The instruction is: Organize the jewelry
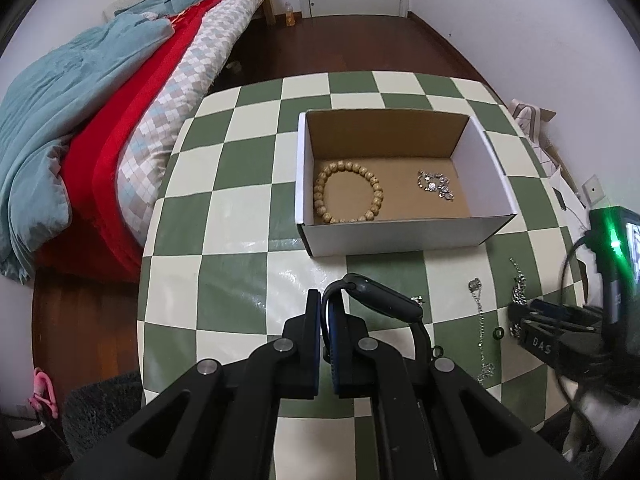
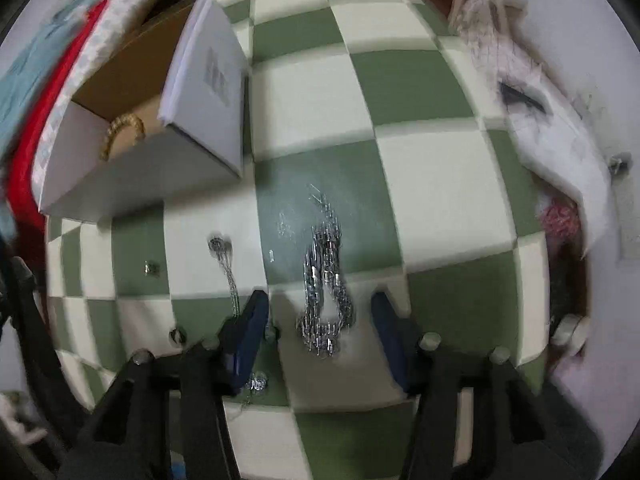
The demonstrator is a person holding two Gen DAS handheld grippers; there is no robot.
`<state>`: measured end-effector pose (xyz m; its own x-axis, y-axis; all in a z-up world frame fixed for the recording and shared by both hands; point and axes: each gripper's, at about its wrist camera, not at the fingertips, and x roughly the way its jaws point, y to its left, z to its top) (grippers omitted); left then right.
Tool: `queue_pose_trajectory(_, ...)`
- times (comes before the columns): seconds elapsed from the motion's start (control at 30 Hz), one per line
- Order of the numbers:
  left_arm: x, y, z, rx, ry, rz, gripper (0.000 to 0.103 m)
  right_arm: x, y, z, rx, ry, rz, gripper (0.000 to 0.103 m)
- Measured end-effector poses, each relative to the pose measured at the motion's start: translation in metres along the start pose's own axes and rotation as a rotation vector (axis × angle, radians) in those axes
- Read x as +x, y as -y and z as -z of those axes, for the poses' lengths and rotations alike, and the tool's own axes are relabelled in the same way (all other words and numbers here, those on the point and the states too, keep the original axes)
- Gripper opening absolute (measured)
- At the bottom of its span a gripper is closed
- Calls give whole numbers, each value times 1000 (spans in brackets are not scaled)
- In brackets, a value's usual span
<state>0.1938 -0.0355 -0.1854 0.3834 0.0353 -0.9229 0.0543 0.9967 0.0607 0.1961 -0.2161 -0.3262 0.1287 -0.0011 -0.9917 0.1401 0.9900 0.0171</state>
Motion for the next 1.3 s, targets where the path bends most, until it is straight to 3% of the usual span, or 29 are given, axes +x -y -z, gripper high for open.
queue_pose_trajectory(0.03, 1, 0, 0, -2, -3, 1, 1, 0, -5, -2, -30, 2, 43, 17)
queue_pose_trajectory(0.2, 3, 0, -3, -10, -3, 8, 1, -3, -11, -9, -70, 18, 55, 16)
queue_pose_trajectory(0.27, 0, -1, -3, -8, 5, 7, 1, -17, -7, -9, -61, 69, 38, 0)
queue_pose_trajectory(0.37, -2, -1, -5, -9, 9, 14, 1, -38, 2, -7, -7, 106, -47, 0)
queue_pose_trajectory(0.6, -15, 1, -11, -13, 34, 31, 1, -87, 0, 2, 4, 214, -126, 0)
queue_pose_trajectory(0.73, -17, 2, -12, -16, 38, 35, 1, -85, 6, -1, 58, 190, -188, 0)
queue_pose_trajectory(0.8, -17, 2, -12, -17, 31, 36, 1, -58, 16, -13, 121, 106, -212, 1)
queue_pose_trajectory(0.83, -16, 1, -11, -17, 29, 34, 1, -46, 21, -18, 149, 64, -224, 7)
queue_pose_trajectory(0.87, -16, 0, -10, -16, 27, 30, 1, -34, 25, -21, 166, 38, -218, 27)
queue_pose_trajectory(0.93, -12, -1, -10, -19, 21, 27, 1, -22, 27, -24, 173, 28, -191, 55)
queue_pose_trajectory(1.0, -9, -2, -10, -22, 15, 24, 1, -6, 26, -24, 166, -12, -150, 55)
queue_pose_trajectory(1.03, -7, -2, -10, -24, 12, 25, 1, 1, 24, -23, 165, -36, -140, 53)
queue_pose_trajectory(1.07, -6, -3, -10, -26, 10, 24, 1, 2, 18, -22, 133, -18, -103, 43)
queue_pose_trajectory(1.1, -4, -3, -10, -28, 8, 23, 1, 2, 12, -22, 97, -13, -72, 25)
queue_pose_trajectory(1.13, -3, -3, -10, -30, 6, 24, 1, 3, 4, -20, 57, 2, -33, 14)
queue_pose_trajectory(1.23, 0, -3, -10, -31, 2, 24, 1, 3, -11, -15, 0, 32, 8, 9)
queue_pose_trajectory(1.3, 0, -4, -9, -33, 2, 24, 1, -2, -11, -10, 4, 59, -15, 8)
